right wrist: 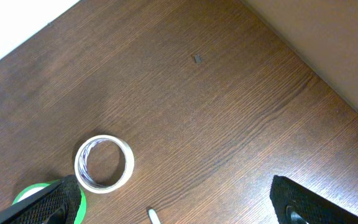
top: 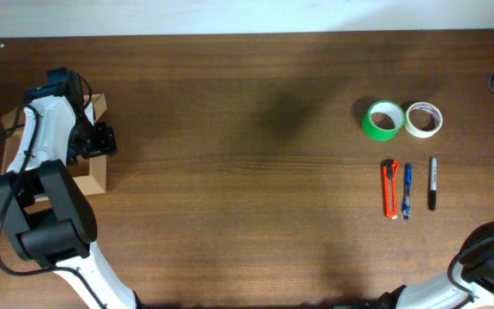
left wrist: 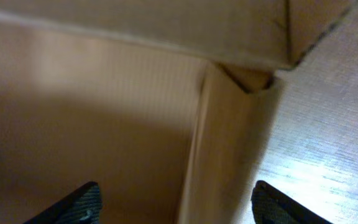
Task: Pack container
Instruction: 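Move the left gripper to the cardboard box's near edge and grasp it, then drag the cardboard box with the left gripper to the table center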
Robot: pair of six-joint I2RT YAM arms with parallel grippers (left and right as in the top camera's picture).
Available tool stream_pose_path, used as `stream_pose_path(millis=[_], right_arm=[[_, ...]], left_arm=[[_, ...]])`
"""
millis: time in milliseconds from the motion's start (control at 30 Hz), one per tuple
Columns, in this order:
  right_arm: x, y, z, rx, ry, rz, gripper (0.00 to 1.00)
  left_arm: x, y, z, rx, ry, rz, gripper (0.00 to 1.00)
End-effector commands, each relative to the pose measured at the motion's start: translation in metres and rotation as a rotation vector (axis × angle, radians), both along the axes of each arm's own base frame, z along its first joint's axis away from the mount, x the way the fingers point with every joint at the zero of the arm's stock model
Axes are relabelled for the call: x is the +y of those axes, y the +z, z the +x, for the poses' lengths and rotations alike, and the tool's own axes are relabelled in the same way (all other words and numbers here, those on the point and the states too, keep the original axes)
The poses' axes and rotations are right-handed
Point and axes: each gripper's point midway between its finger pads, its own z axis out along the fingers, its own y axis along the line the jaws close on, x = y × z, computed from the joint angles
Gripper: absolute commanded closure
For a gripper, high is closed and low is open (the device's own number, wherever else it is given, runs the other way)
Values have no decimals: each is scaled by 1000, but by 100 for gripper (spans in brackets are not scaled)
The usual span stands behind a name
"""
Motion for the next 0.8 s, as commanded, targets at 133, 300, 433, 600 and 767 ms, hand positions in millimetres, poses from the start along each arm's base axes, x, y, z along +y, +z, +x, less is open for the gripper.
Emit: stream_pose_path(millis=[133, 300, 433, 600, 767], right_arm=[[-3, 8, 3, -22, 2, -7, 1], [-2, 8, 3, -24, 0, -1, 1], [-2, 8, 3, -25, -2, 0, 1], [-1, 7, 2, -22, -1, 2, 1], [0, 6, 1, -13, -1, 9, 1]], left_arm=[[-6, -35, -8, 82, -4, -63, 98], [-8, -31, -11, 93, -4, -71, 98], [-24, -10, 0, 66, -19, -132, 99], [-66, 64, 39, -47, -129, -141, 98], [-133, 159, 88, -320, -209, -110, 98]])
